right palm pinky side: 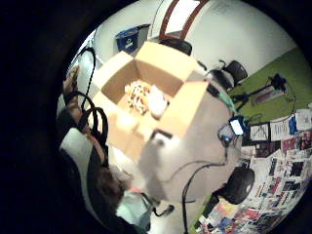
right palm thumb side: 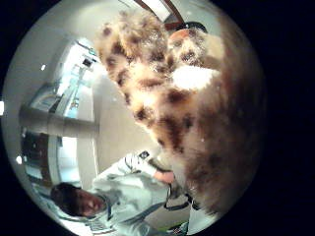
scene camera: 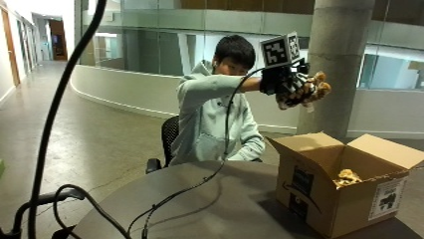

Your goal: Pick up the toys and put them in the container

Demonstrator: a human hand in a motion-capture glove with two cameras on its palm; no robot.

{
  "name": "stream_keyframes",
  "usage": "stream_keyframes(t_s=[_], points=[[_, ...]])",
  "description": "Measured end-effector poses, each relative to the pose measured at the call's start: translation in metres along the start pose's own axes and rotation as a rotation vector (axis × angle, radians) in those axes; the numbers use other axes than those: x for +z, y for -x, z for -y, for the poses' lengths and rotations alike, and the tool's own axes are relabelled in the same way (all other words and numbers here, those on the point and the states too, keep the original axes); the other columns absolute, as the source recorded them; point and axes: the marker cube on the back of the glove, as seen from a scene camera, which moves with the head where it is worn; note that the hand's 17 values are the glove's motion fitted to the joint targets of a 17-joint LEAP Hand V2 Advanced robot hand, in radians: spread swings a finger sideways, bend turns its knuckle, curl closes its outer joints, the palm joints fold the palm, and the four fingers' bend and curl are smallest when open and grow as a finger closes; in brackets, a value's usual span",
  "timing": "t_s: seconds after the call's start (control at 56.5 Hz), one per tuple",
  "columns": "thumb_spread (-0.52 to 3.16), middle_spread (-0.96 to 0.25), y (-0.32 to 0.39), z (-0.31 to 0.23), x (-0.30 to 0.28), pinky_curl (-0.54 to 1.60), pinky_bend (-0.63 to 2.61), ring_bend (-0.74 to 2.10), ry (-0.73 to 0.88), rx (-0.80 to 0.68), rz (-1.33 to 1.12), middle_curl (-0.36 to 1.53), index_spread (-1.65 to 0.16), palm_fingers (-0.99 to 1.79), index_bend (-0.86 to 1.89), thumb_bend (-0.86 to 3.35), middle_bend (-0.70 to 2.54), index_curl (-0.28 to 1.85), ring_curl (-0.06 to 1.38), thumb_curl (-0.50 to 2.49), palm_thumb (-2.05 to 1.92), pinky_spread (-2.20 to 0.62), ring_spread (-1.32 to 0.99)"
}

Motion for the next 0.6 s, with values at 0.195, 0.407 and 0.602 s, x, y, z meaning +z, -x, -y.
stream_keyframes(t_s=[0.195, 0.407, 0.602], points=[[0.42, -0.43, -0.001, 0.055, 0.039, 0.51, 1.11, 1.16, -0.035, 0.102, -0.004, 0.96, -0.30, 0.67, 0.10, 0.13, 0.57, 0.98, 0.60, 1.02, 0.73, -0.39, -0.37], [0.92, -0.21, -0.001, 0.059, 0.063, 0.44, 1.04, 0.55, 0.083, 0.072, 0.016, 0.74, -0.34, -0.22, 0.19, 0.02, 0.11, 0.85, 0.41, 0.85, 0.52, -0.14, -0.20], [1.15, -0.08, -0.014, 0.044, 0.055, 0.38, 0.93, 0.42, 0.074, 0.081, 0.082, 0.56, -0.34, -0.15, 0.18, -0.04, 0.09, 0.74, 0.34, 0.66, 0.36, -0.03, -0.12]])
